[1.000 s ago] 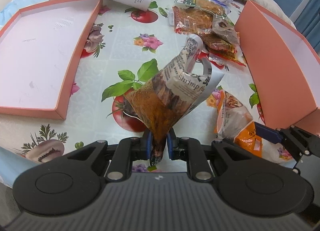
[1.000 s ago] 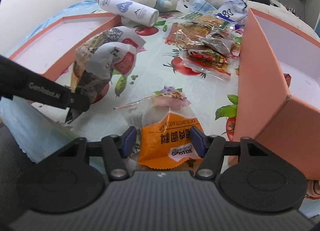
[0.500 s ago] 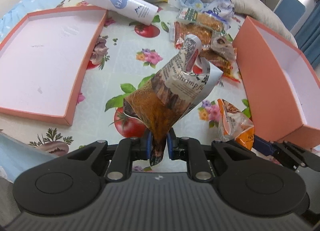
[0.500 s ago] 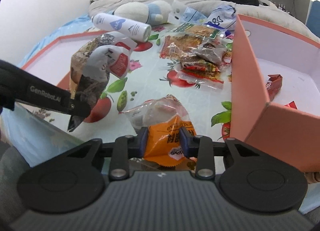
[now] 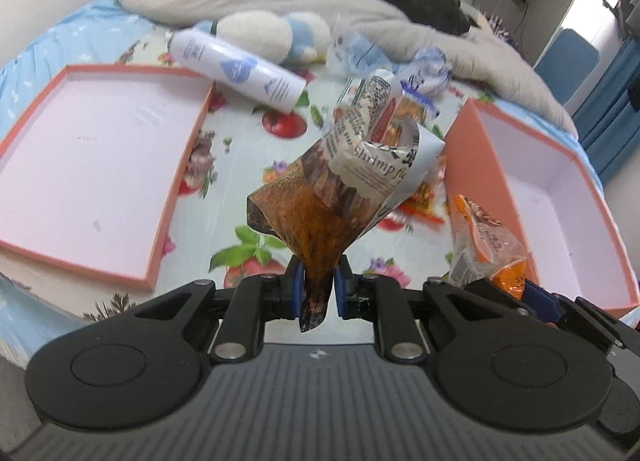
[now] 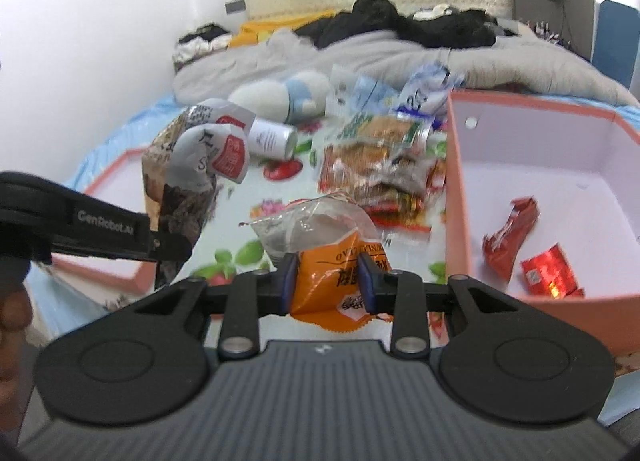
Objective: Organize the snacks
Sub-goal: 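Carry the shrimp bag in the left tool while the right tool carries the orange packet to the box, then open the left tool over the box while the right tool releases the orange packet, then withdraw both open tools from the box back to the snack pile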
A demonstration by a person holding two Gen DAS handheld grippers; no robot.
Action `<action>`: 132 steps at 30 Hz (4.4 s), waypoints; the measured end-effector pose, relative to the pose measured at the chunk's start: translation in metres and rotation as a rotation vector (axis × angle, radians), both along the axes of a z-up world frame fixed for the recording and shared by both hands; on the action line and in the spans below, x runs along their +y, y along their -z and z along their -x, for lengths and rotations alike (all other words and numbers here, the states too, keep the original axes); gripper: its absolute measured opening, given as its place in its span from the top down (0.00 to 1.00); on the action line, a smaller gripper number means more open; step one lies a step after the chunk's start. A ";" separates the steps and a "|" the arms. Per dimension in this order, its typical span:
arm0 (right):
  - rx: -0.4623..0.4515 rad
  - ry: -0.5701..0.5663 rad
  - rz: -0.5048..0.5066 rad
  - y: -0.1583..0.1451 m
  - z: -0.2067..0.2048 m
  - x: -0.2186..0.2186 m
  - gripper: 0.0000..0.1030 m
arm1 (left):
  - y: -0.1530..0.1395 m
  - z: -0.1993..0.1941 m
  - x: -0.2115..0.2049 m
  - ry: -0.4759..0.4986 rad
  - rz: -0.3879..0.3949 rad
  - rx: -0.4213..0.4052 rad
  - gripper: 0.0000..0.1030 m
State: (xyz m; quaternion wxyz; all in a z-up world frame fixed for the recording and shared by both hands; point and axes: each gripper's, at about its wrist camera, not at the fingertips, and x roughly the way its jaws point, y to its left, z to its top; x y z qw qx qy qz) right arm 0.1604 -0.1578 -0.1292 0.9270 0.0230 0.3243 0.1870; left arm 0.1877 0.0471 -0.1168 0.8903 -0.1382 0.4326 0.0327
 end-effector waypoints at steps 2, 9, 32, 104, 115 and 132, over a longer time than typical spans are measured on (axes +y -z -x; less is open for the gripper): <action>-0.019 0.010 -0.010 -0.010 0.000 -0.005 0.66 | -0.011 -0.001 -0.001 0.003 0.003 -0.020 0.82; -0.093 0.061 -0.034 -0.049 -0.003 -0.027 0.67 | -0.050 -0.005 -0.019 0.044 0.025 -0.086 0.82; -0.185 0.301 -0.001 -0.092 -0.061 -0.132 0.67 | -0.097 -0.090 -0.151 0.286 0.073 -0.136 0.82; -0.158 0.253 -0.076 -0.061 0.033 -0.087 0.50 | -0.071 0.029 -0.061 0.241 0.018 -0.218 0.45; -0.149 0.180 -0.055 -0.031 0.061 -0.037 0.50 | -0.018 0.056 -0.010 0.152 0.075 -0.140 0.45; -0.093 0.137 0.079 0.005 0.003 0.026 0.51 | 0.030 -0.047 0.030 0.168 0.303 -0.058 0.43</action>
